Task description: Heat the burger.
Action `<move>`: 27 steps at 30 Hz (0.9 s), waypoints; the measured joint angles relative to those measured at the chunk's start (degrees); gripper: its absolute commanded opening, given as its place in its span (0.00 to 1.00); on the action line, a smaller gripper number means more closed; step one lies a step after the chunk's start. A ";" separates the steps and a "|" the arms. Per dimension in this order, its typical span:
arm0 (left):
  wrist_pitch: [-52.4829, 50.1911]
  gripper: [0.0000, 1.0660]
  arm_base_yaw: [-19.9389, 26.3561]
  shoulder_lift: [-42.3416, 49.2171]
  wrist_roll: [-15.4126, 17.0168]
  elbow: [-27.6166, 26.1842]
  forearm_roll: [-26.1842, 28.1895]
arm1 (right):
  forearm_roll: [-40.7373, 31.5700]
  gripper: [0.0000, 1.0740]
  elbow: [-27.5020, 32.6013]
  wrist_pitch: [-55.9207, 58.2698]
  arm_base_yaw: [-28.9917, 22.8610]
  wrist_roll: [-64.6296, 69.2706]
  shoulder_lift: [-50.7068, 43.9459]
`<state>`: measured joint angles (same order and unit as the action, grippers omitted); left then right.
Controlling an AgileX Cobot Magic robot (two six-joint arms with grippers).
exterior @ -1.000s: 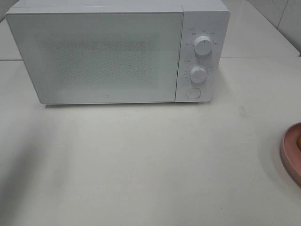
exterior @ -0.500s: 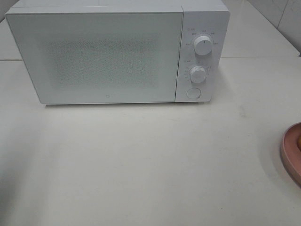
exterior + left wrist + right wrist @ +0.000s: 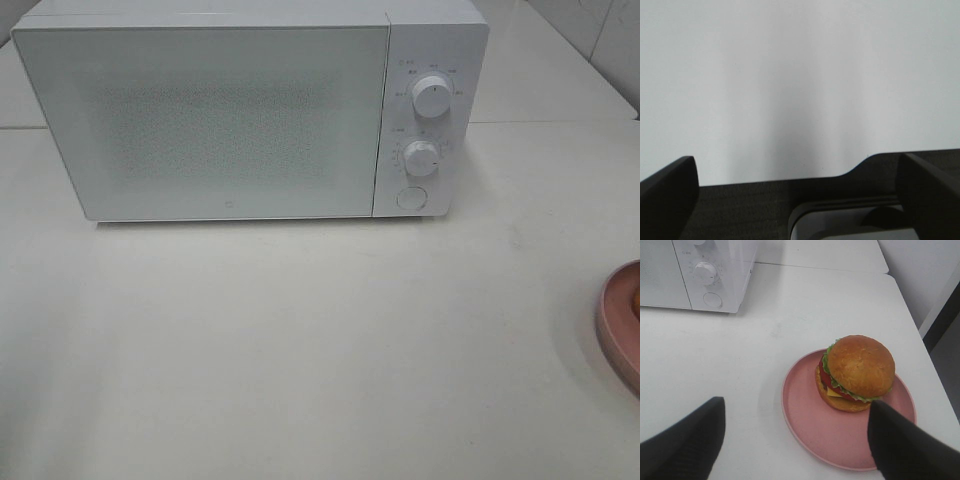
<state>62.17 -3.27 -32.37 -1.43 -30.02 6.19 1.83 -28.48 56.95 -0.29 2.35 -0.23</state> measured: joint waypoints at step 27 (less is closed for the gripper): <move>-0.06 0.95 2.18 32.60 0.00 0.06 0.17 | 0.00 0.71 0.00 0.00 0.00 0.00 0.00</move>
<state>62.11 -1.09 0.23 -1.43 -29.97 6.36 1.83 -28.48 56.95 -0.29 2.35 -0.23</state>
